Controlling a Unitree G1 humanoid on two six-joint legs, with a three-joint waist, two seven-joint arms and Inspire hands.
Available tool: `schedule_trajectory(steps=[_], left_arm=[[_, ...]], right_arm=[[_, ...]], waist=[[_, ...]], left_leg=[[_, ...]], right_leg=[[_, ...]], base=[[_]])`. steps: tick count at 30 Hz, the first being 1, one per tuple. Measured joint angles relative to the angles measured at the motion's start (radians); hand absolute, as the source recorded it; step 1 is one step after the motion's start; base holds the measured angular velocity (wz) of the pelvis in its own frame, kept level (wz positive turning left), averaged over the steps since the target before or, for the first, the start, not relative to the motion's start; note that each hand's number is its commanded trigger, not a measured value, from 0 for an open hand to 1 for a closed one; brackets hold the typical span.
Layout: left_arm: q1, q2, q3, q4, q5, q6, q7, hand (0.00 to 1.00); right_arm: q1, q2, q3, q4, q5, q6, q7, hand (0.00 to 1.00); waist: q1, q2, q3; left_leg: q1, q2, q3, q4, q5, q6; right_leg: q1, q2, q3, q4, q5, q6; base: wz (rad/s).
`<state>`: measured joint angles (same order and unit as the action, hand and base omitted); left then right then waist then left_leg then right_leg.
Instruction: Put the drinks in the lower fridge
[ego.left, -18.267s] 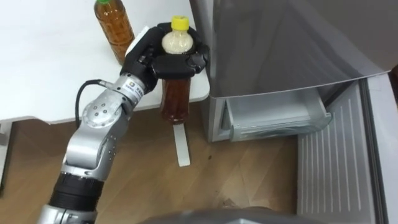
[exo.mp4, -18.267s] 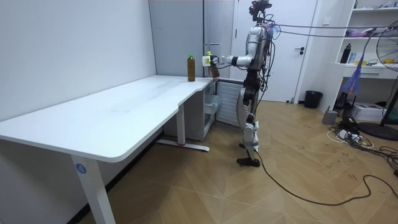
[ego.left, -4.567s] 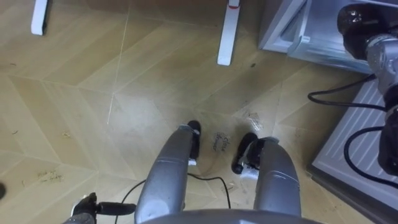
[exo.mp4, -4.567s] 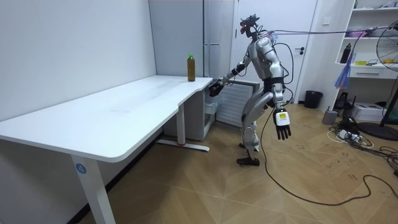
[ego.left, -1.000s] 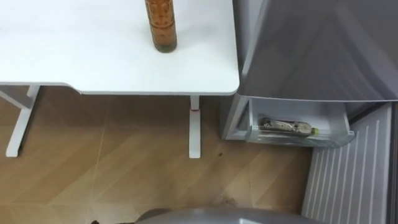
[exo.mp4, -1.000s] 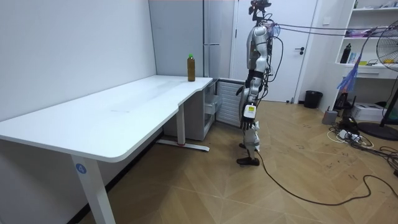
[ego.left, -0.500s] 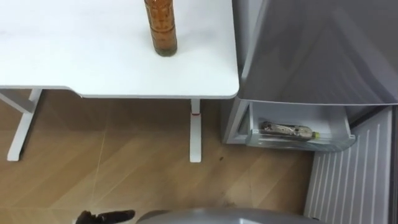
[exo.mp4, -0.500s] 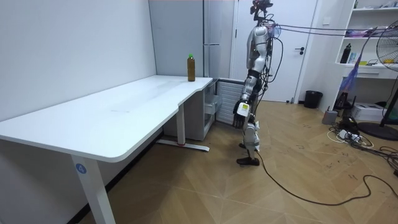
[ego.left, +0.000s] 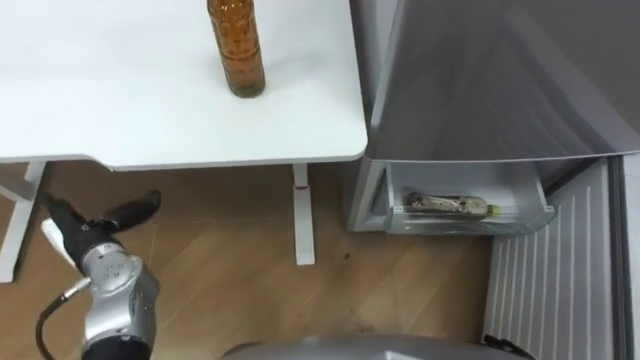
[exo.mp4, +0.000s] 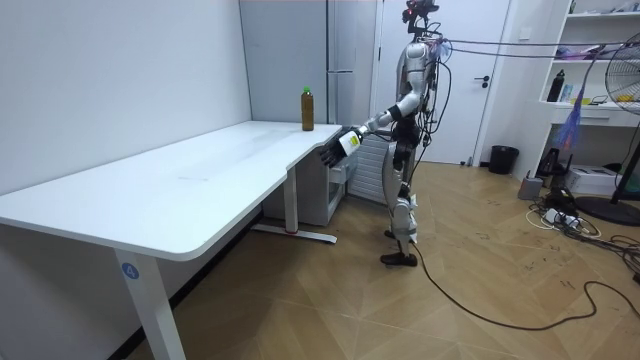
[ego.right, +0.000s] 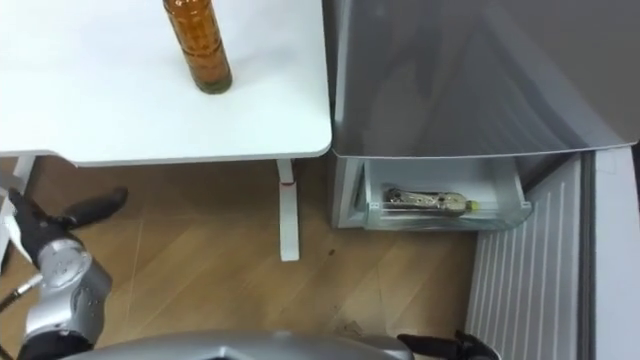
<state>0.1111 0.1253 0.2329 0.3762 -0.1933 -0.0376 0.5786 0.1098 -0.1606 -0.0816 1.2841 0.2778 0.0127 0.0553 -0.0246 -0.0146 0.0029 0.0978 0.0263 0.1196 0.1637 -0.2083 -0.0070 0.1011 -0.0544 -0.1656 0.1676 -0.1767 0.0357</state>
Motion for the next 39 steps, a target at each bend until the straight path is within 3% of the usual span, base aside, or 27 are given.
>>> schedule_trajectory(steps=[4, 8, 13, 15, 19, 26, 34, 39], left_arm=[[0.024, -0.001, -0.027, -0.098, 0.019, 0.025, 0.030, 0.00], [0.031, 0.000, -0.035, -0.166, 0.031, 0.027, 0.029, 0.00], [-0.004, 0.010, -0.095, -0.407, 0.029, -0.065, 0.010, 0.00], [-0.018, 0.012, -0.121, -0.411, 0.029, -0.082, -0.019, 0.00], [-0.018, 0.003, -0.169, -0.401, 0.027, -0.076, -0.091, 0.00], [-0.019, 0.004, -0.163, -0.389, -0.125, -0.076, -0.162, 0.00], [-0.072, 0.004, -0.157, -0.366, -0.254, -0.068, -0.231, 0.00], [-0.118, 0.005, -0.155, -0.323, -0.266, -0.047, -0.254, 0.00]], right_arm=[[0.004, 0.000, -0.001, 0.000, 0.006, -0.003, 0.011, 0.00], [0.001, 0.001, 0.003, 0.006, 0.005, -0.006, 0.025, 0.00], [0.000, 0.000, 0.021, 0.011, 0.013, -0.020, 0.035, 0.00], [-0.002, -0.002, 0.020, 0.011, 0.013, -0.022, 0.034, 0.00], [-0.006, -0.001, 0.018, 0.011, 0.010, -0.023, 0.039, 0.00], [0.011, -0.002, 0.016, 0.011, 0.000, -0.021, 0.051, 0.00], [0.008, -0.003, 0.009, 0.010, -0.023, -0.016, 0.039, 0.00], [0.008, -0.004, -0.002, 0.012, -0.024, -0.011, 0.032, 0.00]], waist=[[-0.002, 0.002, 0.0022], [-0.001, 0.001, 0.0018], [-0.010, 0.000, 0.0020], [-0.016, 0.004, 0.0046], [-0.048, 0.005, 0.0053], [-0.057, -0.002, 0.0046], [-0.065, 0.008, 0.0053], [-0.078, 0.020, 0.0125]], left_leg=[[-0.003, 0.000, -0.008, 0.002, 0.000, 0.000], [-0.005, 0.000, -0.020, 0.006, 0.000, 0.000], [0.011, -0.001, -0.018, 0.002, 0.000, 0.000], [0.017, -0.001, -0.012, -0.002, 0.000, 0.000], [0.016, 0.002, -0.003, -0.006, 0.000, 0.000], [0.016, 0.003, 0.014, -0.004, 0.000, 0.000], [0.020, 0.003, 0.015, -0.005, 0.000, -0.001], [0.025, 0.003, 0.019, -0.004, 0.000, -0.001]], right_leg=[[-0.003, 0.000, -0.002, -0.001, 0.001, -0.001], [0.000, 0.000, -0.005, -0.001, 0.001, -0.001], [0.008, 0.000, 0.000, -0.001, 0.001, -0.001], [0.019, 0.000, 0.002, -0.003, 0.001, -0.001], [0.014, 0.004, 0.016, -0.001, 0.001, -0.001], [-0.001, 0.004, 0.027, 0.001, 0.001, -0.002], [-0.004, 0.005, 0.028, 0.002, 0.002, -0.003], [-0.003, 0.006, 0.041, 0.004, 0.002, -0.003]], base=[[0.03], [0.09], [-0.02], [-0.09], [-0.06], [-0.08], [0.00], [-0.03]])
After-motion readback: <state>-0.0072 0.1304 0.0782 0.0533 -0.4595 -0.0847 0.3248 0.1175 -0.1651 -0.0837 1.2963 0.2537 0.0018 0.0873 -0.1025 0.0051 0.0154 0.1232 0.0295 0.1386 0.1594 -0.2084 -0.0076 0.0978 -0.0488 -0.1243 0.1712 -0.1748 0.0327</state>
